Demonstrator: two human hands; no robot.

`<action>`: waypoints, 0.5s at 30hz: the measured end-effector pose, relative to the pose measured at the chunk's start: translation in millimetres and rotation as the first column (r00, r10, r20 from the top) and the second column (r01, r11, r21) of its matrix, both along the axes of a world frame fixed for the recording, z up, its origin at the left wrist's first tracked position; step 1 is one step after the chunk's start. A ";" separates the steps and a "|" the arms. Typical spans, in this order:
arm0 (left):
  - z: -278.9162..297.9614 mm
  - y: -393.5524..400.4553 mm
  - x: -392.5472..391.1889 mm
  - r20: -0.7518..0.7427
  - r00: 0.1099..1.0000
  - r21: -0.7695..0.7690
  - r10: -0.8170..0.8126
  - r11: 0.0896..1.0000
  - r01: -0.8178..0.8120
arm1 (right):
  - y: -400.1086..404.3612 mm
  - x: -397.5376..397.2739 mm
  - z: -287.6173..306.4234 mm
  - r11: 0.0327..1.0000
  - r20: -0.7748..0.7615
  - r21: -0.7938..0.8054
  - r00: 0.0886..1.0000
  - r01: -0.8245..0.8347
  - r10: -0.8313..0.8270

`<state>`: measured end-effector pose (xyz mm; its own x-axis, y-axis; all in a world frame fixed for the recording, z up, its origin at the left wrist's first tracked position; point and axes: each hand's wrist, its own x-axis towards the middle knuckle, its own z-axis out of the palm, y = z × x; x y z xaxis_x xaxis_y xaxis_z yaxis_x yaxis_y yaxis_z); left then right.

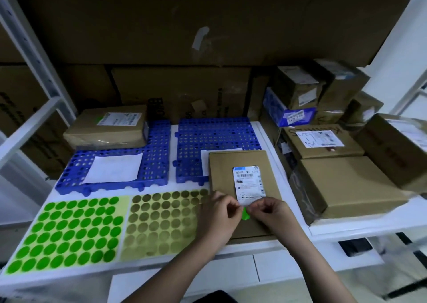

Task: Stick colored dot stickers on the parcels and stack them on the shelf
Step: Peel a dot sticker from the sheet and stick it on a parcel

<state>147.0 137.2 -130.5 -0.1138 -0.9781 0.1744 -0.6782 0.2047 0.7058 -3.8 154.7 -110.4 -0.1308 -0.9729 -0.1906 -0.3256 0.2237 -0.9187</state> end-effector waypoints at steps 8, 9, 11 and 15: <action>-13.2 7.6 -33.7 0.270 0.956 -0.128 0.116 0.988 -0.084 | 3.8 -25.0 -12.6 0.999 -0.341 0.004 0.939 -0.042 0.041; -14.8 7.9 -35.1 0.294 0.948 -0.142 0.125 0.986 -0.085 | 3.1 -25.5 -15.1 0.999 -0.369 -0.022 0.929 -0.047 0.035; -17.8 9.4 -37.3 0.327 0.933 -0.179 0.148 0.980 -0.093 | 3.0 -26.0 -20.5 0.996 -0.434 -0.063 0.900 -0.057 0.024; -19.4 12.1 -38.6 0.352 0.921 -0.223 0.167 0.971 -0.090 | 5.9 -23.5 -24.8 0.993 -0.524 -0.111 0.851 -0.047 -0.019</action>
<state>108.3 149.3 -149.9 -0.0828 -0.9379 0.3370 -0.9106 0.2086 0.3568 -27.3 160.6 -135.2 -0.1655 -0.9861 0.0155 -0.7677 0.1189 -0.6297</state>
